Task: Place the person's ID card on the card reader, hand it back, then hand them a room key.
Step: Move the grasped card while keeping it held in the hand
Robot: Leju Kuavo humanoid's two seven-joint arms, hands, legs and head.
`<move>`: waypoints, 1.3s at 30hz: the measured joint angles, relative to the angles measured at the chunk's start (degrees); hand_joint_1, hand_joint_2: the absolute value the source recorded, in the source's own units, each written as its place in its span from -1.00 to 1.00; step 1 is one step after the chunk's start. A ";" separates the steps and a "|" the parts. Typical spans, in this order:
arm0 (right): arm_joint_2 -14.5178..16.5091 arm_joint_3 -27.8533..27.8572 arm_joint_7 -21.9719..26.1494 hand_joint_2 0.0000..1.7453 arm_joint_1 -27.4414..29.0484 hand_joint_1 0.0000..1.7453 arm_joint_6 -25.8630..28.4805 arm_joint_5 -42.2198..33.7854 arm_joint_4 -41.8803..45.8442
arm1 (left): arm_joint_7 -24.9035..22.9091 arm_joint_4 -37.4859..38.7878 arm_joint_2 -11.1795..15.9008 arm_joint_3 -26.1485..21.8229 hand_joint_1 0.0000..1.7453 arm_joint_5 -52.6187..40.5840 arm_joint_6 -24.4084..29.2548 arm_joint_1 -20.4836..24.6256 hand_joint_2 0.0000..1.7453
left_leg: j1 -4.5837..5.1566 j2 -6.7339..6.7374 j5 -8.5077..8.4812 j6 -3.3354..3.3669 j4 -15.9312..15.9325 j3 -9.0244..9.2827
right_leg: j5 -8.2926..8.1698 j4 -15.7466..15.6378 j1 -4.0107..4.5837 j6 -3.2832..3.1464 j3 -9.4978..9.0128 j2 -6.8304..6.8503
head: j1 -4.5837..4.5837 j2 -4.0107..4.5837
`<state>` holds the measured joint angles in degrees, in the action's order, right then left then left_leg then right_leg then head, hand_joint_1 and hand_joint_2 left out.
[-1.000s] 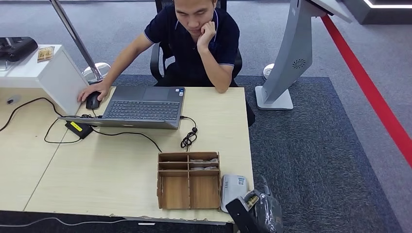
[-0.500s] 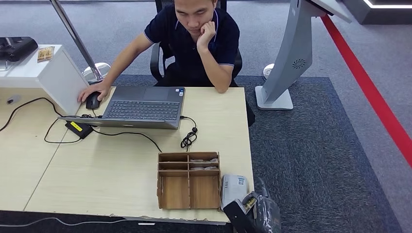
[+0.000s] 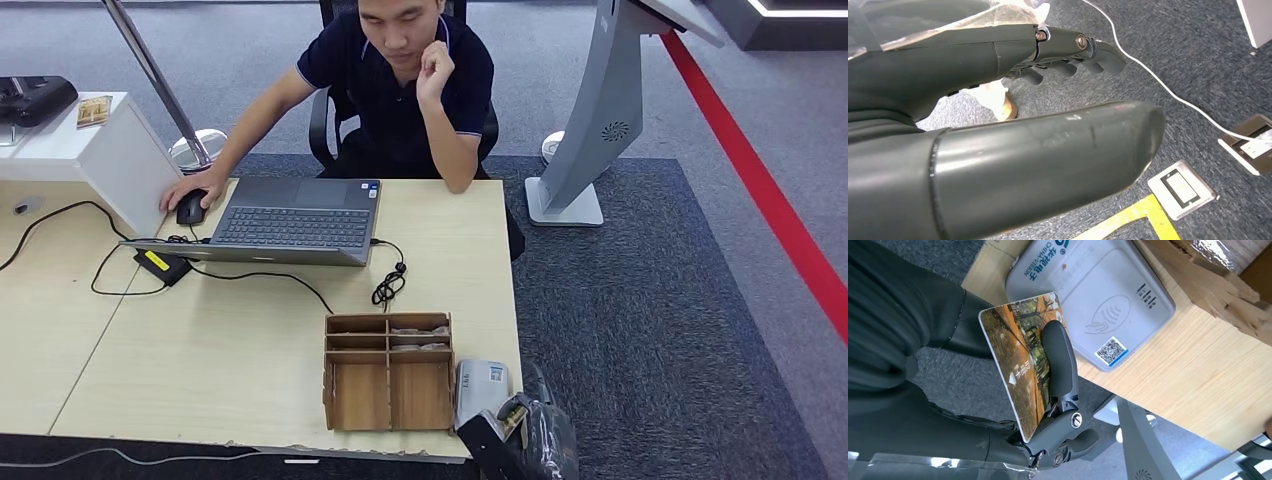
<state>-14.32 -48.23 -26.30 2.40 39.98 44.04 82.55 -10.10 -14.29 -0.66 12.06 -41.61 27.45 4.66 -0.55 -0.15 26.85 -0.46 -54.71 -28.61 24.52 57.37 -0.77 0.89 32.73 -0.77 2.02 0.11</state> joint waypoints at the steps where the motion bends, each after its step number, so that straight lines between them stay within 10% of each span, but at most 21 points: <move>1: -0.04 0.01 0.01 1.00 -0.06 1.00 0.01 0.23 0.02 | 0.00 0.00 0.00 0.01 -1.00 0.13 0.06 0.00 -1.00 | 0.00 0.00 0.00 0.00 0.00 0.00 | 0.00 0.00 0.00 0.00 0.00 0.00 | 0.01 0.00; 39: 1.69 8.20 4.61 1.00 -10.87 1.00 -0.22 6.09 11.17 | -0.61 0.00 0.09 5.35 -1.00 3.36 0.26 -0.09 -1.00 | 0.00 -0.01 -0.02 -0.02 0.00 0.03 | -0.03 0.00 0.00 -0.01 -0.02 0.01 | -0.01 0.00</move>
<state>-12.62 -40.04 -21.69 -8.47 39.76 50.13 93.72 -10.71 -14.29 -0.57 17.41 -38.25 27.71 4.56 -0.55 -0.15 26.84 -0.48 -54.71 -28.58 24.49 57.37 -0.77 0.88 32.71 -0.76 2.01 0.11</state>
